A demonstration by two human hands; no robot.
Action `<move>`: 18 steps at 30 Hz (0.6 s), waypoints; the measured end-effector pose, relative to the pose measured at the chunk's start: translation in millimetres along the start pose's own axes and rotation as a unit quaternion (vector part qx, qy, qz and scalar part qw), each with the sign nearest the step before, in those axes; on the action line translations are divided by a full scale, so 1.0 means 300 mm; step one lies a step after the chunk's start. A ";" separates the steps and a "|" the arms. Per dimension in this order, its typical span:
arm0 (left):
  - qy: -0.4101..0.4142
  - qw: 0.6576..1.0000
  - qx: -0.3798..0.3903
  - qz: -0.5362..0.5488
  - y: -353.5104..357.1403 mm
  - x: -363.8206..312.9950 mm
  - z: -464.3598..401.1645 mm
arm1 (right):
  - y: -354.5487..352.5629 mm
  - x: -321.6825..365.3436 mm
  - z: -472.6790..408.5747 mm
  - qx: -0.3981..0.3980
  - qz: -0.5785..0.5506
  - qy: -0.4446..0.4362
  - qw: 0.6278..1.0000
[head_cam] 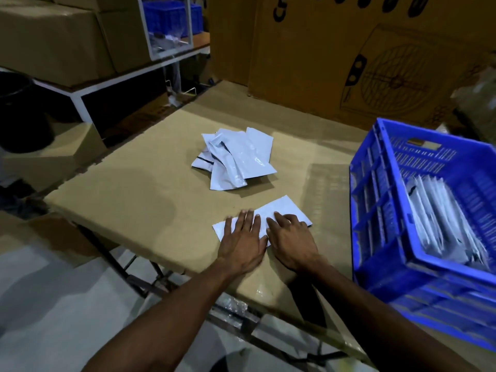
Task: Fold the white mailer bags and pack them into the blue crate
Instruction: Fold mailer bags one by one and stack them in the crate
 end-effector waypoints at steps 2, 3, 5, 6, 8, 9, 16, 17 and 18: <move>0.019 1.000 -0.002 -0.009 0.008 0.017 0.003 | -0.012 0.008 0.011 -0.007 0.010 0.003 1.000; 0.037 0.999 0.001 -0.019 0.006 0.024 0.005 | -0.021 0.009 0.015 -0.015 0.011 0.008 1.000; 0.075 0.997 0.009 -0.029 -0.007 0.039 0.013 | -0.029 0.002 0.018 -0.039 0.008 0.023 0.999; 0.097 0.995 0.008 -0.034 -0.014 0.046 0.018 | -0.026 -0.005 0.019 -0.052 -0.005 0.030 0.998; 0.147 0.988 0.006 -0.041 -0.021 0.058 0.029 | -0.010 -0.019 0.025 -0.079 -0.048 0.030 0.995; 0.172 0.984 0.002 -0.041 -0.022 0.064 0.033 | 0.002 -0.022 0.031 -0.090 -0.071 0.022 0.993; 0.236 0.971 -0.010 -0.030 -0.029 0.087 0.031 | 0.051 -0.030 0.099 -0.142 -0.158 0.014 0.977; 0.235 0.972 -0.002 -0.030 -0.029 0.089 0.031 | 0.055 -0.031 0.104 -0.147 -0.162 0.015 0.976; 0.233 0.972 0.006 -0.031 -0.028 0.089 0.032 | 0.054 -0.029 0.107 -0.151 -0.167 0.016 0.974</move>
Point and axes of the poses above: each hand's wrist, its own z-axis away from the middle knuckle, its own y-axis out of the palm, x = y × z, the point moved 6 cm from there along -z, towards the middle knuckle, and after that the axes turned 2 degrees about -x, right-handed, at the moved point
